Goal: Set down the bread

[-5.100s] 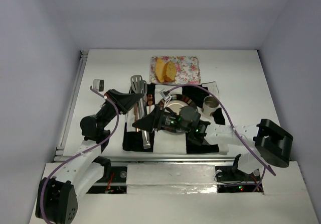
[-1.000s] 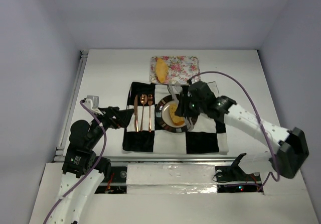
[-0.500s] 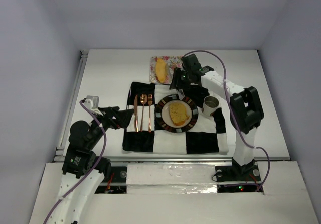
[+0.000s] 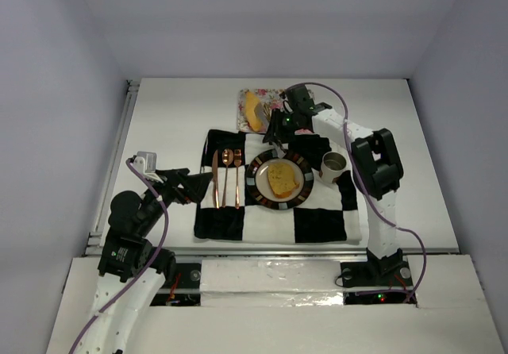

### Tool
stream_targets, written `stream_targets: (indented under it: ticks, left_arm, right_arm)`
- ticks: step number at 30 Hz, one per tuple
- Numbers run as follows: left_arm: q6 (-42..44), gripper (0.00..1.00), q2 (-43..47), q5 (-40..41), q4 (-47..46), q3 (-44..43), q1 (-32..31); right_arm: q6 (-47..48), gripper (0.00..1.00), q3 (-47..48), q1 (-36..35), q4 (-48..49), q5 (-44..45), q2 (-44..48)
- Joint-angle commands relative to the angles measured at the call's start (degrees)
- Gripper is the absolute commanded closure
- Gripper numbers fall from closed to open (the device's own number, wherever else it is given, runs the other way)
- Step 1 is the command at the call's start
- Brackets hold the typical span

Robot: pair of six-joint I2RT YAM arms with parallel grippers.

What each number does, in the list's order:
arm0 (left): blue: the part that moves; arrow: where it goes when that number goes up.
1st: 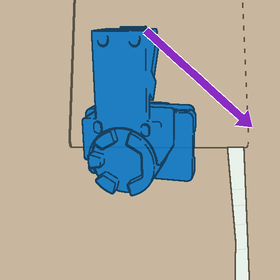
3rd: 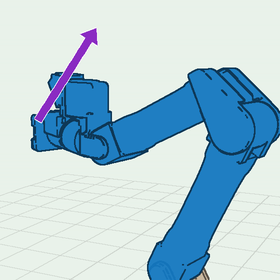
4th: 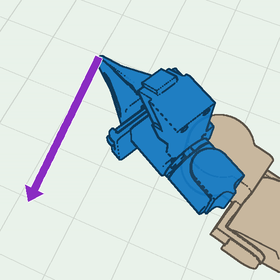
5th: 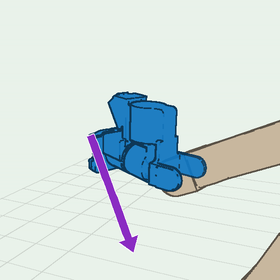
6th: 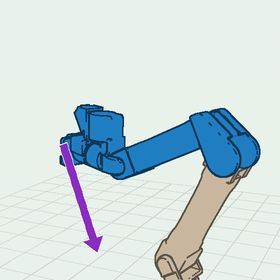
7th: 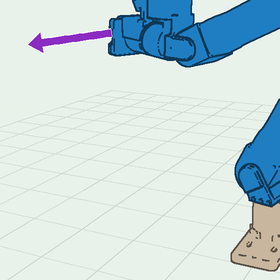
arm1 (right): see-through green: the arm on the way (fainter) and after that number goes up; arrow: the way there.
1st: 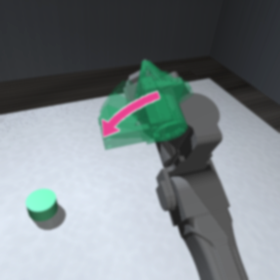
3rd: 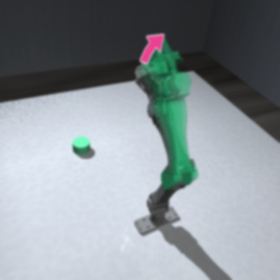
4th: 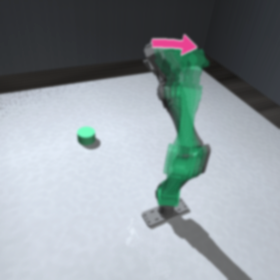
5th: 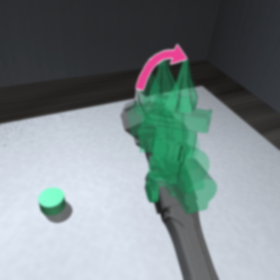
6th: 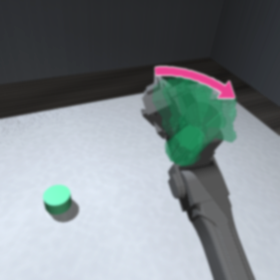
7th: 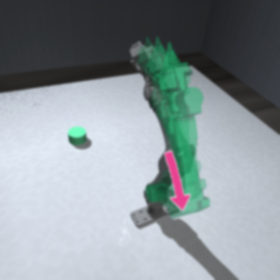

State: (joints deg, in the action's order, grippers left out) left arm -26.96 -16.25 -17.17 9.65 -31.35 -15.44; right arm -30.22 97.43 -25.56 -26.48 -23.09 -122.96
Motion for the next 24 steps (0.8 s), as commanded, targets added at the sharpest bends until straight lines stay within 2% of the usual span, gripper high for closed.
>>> stream_targets:
  ticks: [1, 5, 10, 12, 15, 20, 21, 24]
  left_arm:
    - [0.68, 0.03, 0.87, -0.15, -2.53, 0.5, -0.38]
    - [0.68, 0.03, 0.69, 0.03, -2.53, 0.42, -0.38]
    - [0.68, 0.03, 0.52, 0.12, -2.27, 0.33, -0.38]
    - [0.77, 0.03, 0.52, 0.29, -2.27, 0.42, -0.38]
    - [0.77, 0.03, 0.52, 0.38, -2.27, 0.33, -0.38]
    - [0.68, 0.03, 0.34, 0.38, -2.35, 0.33, -0.38]
    - [0.68, 0.03, 0.17, 0.47, -2.35, 0.33, -0.38]
    - [0.68, 0.03, 0.08, 0.38, -2.27, 0.33, -0.38]
  right_arm:
    - [-0.81, 0.66, -0.83, 0.07, 5.12, -3.72, 2.28]
    - [-0.63, 0.73, -5.57, 0.07, 7.32, -2.66, 9.3]
    - [-0.02, 0.75, -14.0, 0.07, 8.2, -2.92, 23.44]
    - [0.16, 0.75, -20.41, 0.07, 8.2, -3.28, 27.84]
    - [0.34, 0.75, -30.32, -2.91, 7.5, -1.96, 37.41]
    - [-5.63, 0.75, -45.55, -9.76, 8.46, 1.72, 54.88]
    - [-6.77, 0.74, -47.66, -12.82, 8.46, 2.87, 56.84]
    - [-11.43, 0.74, -55.05, -16.27, 8.99, 5.77, 62.99]
